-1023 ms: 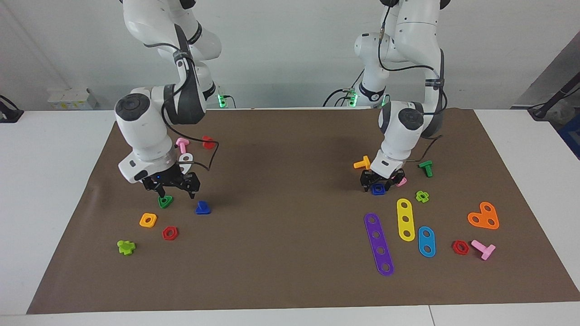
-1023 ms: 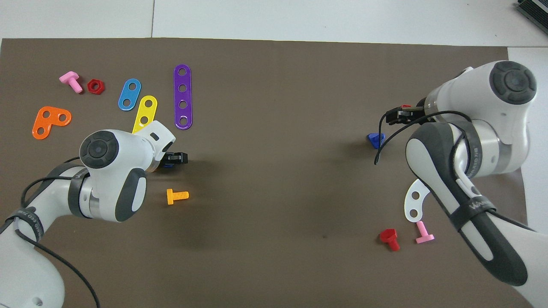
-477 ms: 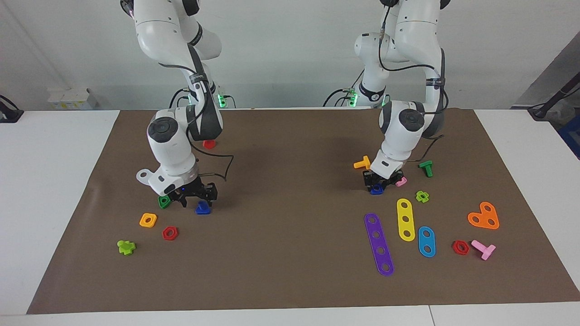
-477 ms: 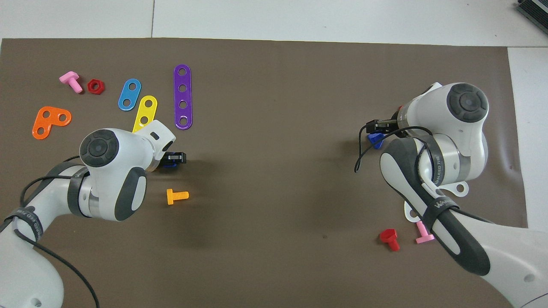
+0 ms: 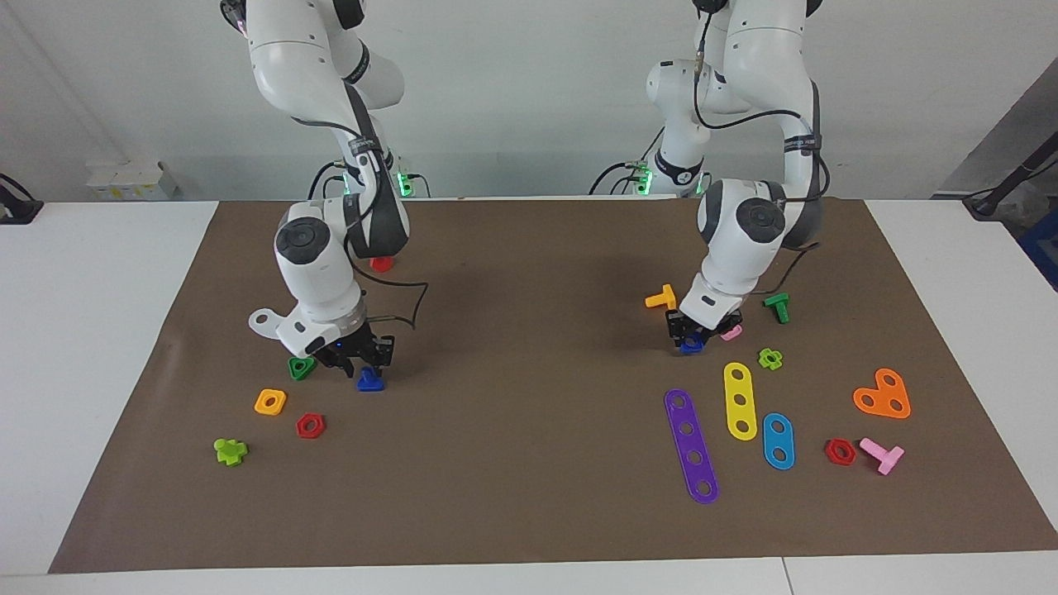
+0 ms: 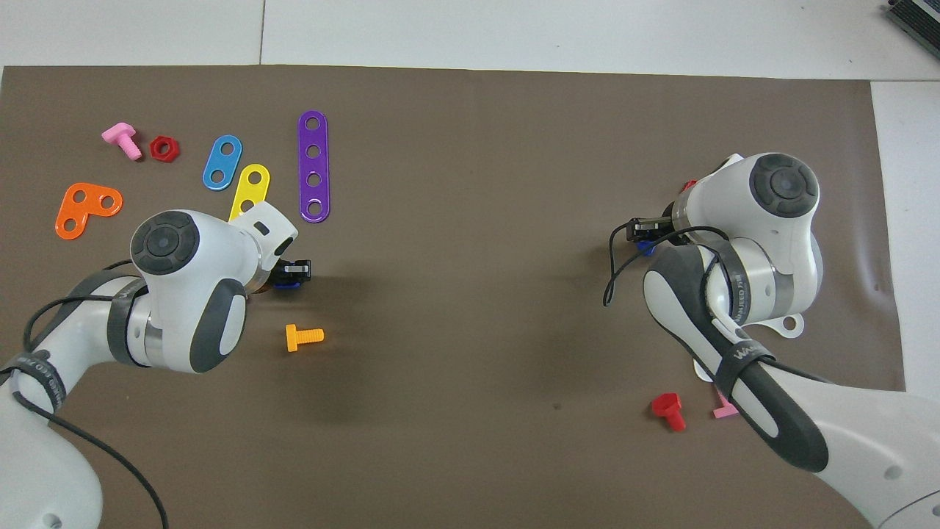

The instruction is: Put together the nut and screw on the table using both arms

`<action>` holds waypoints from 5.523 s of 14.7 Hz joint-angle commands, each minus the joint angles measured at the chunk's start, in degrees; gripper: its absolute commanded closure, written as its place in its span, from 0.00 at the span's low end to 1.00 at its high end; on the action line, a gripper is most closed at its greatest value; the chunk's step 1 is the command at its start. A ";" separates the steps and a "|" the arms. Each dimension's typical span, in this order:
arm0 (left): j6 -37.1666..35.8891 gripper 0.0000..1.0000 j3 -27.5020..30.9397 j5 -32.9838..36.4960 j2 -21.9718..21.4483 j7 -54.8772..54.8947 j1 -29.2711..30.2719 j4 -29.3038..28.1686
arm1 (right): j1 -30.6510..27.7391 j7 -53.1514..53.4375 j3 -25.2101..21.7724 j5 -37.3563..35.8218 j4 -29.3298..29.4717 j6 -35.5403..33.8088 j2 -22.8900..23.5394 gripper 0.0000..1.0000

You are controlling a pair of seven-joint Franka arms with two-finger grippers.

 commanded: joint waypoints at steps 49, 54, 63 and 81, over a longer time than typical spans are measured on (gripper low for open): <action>3.92 1.00 0.60 -4.28 15.03 -44.10 -26.31 18.64 | -3.64 0.33 -0.16 1.36 23.33 -38.39 -16.07 0.00; 7.87 1.00 0.69 -4.28 14.85 -44.18 -27.27 14.51 | -3.21 0.42 -0.16 1.80 21.49 -40.07 -16.77 0.00; 6.40 0.00 0.87 -2.70 14.76 -43.40 -26.40 16.60 | -3.29 1.03 -0.16 1.80 21.40 -39.36 -16.86 0.00; -27.89 0.00 1.39 1.96 -6.85 18.29 13.22 13.54 | -3.56 1.04 -0.16 1.28 17.01 -40.86 -20.64 0.00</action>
